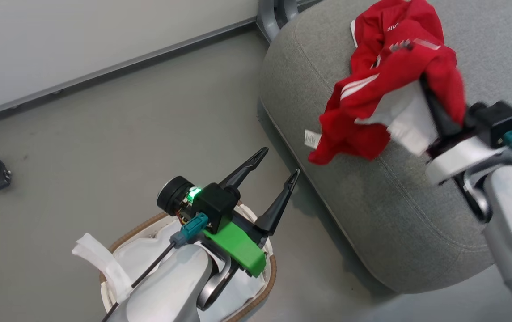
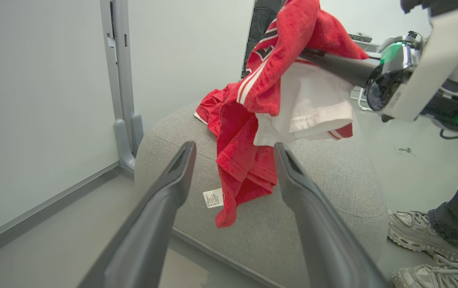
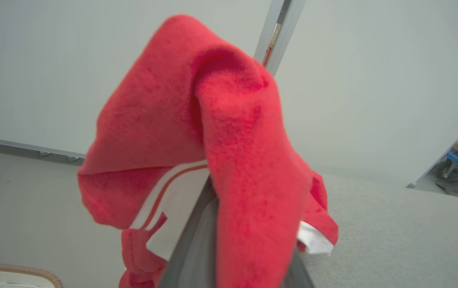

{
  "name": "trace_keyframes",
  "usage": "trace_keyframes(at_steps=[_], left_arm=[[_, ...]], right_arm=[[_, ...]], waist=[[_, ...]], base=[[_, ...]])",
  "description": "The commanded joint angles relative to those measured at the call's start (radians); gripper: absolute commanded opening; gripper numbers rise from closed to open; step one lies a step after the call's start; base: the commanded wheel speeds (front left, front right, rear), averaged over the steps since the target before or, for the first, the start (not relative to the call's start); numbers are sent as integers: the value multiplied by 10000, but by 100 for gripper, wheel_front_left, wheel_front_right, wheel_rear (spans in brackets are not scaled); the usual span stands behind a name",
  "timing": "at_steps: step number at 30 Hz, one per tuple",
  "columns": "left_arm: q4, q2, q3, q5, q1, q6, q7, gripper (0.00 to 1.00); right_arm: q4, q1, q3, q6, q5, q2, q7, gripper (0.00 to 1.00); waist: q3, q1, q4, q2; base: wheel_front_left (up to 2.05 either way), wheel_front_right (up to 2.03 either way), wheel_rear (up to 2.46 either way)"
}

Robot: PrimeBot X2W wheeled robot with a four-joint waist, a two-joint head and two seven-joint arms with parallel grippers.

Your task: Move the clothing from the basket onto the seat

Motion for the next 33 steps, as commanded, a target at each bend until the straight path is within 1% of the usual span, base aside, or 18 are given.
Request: trace_keyframes(at_steps=[1,5,9,13,17,20,25,30,33], left_arm=[[-31,188,-32,51,-261,-29,-5,100],[-66,442,-177,50,-564,-29,-5,100],[-111,675,-318,79,-928,-29,-5,100],[-219,781,-361,133,-1284,-29,-5,100],[-328,736,-477,149,-1683,-29,-5,100],[-375,739,-534,163,-1932,-29,-5,100],[-347,816,-359,183,-2115,-29,-5,100],[-254,804,-191,235,-2110,-29,-5,100],[-202,783,-71,210,-2045,-29,-5,100]], right_arm=[[36,-512,-287,-10,-164,-247,-21,0],[289,-1913,-1072,-10,-780,-1063,-21,0],[968,-3359,-1848,-10,-1378,-1669,-21,0],[1842,-4485,-2824,-10,-2033,-1957,102,0],[2692,-5143,-3906,-10,-2704,-2063,389,0],[3281,-5364,-4680,-10,-3206,-1982,504,0],[4153,-5221,-5666,-10,-3866,-1422,429,0],[4930,-4861,-6721,-10,-4203,-993,206,0],[5194,-4658,-7336,-10,-4463,-830,124,0]], waist=[[1128,0,5,17],[1833,0,326,17],[2530,0,659,17],[3199,0,1059,17],[3855,0,1510,17],[4301,0,1840,17],[4882,0,2293,17],[5086,0,2575,17],[5021,0,2625,17]], base=[[0,0,0],[0,0,0],[0,0,0],[0,0,0],[0,0,0],[0,0,0],[0,0,0],[0,0,0],[0,0,0]])
